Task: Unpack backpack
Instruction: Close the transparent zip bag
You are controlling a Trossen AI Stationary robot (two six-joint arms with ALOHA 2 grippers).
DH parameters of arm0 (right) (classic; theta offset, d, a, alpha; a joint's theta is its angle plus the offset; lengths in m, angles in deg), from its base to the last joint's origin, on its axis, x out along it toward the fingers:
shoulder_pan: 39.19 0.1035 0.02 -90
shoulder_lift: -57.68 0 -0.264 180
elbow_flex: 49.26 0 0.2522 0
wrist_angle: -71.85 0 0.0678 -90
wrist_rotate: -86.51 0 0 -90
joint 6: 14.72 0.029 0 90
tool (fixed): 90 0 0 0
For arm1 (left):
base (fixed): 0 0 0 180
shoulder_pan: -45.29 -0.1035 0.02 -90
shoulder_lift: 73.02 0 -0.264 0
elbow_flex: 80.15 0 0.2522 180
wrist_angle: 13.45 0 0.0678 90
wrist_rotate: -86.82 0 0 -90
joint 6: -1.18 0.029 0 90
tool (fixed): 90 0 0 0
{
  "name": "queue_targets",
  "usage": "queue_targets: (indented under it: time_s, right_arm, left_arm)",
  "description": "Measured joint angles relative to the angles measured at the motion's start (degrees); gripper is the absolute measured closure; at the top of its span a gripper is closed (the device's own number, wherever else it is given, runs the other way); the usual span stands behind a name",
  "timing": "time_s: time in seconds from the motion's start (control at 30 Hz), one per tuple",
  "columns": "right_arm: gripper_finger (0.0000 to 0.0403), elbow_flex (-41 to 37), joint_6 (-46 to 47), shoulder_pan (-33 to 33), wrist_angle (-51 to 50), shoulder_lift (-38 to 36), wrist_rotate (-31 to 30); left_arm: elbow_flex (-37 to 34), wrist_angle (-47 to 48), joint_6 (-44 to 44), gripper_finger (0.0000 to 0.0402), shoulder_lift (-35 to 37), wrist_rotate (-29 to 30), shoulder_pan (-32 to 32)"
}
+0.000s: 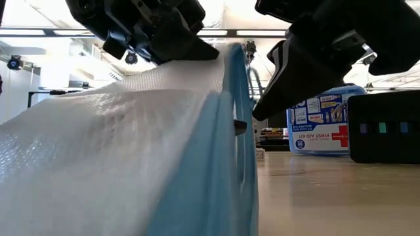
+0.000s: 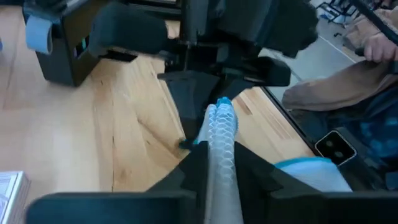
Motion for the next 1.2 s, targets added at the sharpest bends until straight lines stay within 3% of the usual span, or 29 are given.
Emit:
queue_targets:
  time_s: [0.13,0.33,0.47,0.63,0.8,1.2]
  right_arm:
    - [0.0403,0.0,-0.1,0.0,0.0,0.0,-0.2]
    - [0.0403,-0.1,0.0,0.0,0.1,0.0,-0.2]
    - [0.0403,-0.4,0.7,0.0,0.0,0.0,-0.2]
    - [0.0403,-0.7,1.3,0.3,0.0,0.0,0.0]
    - [0.0403,-1.0,1.4,0.4,0.0,0.0,0.0]
    - [0.0403,-1.2,1.4,0.5,0.0,0.0,0.0]
  left_arm:
    - [1.2,-2.4,-0.5,0.0272,-2.9,-0.2,-0.7]
    - [5.6,-2.1,-0.5,0.0194,-8.8,-5.1,-1.8]
    - [8.1,-1.6,0.1,0.0164,-11.9,-6.1,-2.9]
    - [9.9,-1.4,0.7,0.0154,-13.7,-6.6,-4.1]
    - [10.1,0.3,0.9,0.0187,-14.3,-6.7,-5.0]
    - [9.6,2.6,-0.3,0.0349,-14.6,-5.7,-6.7]
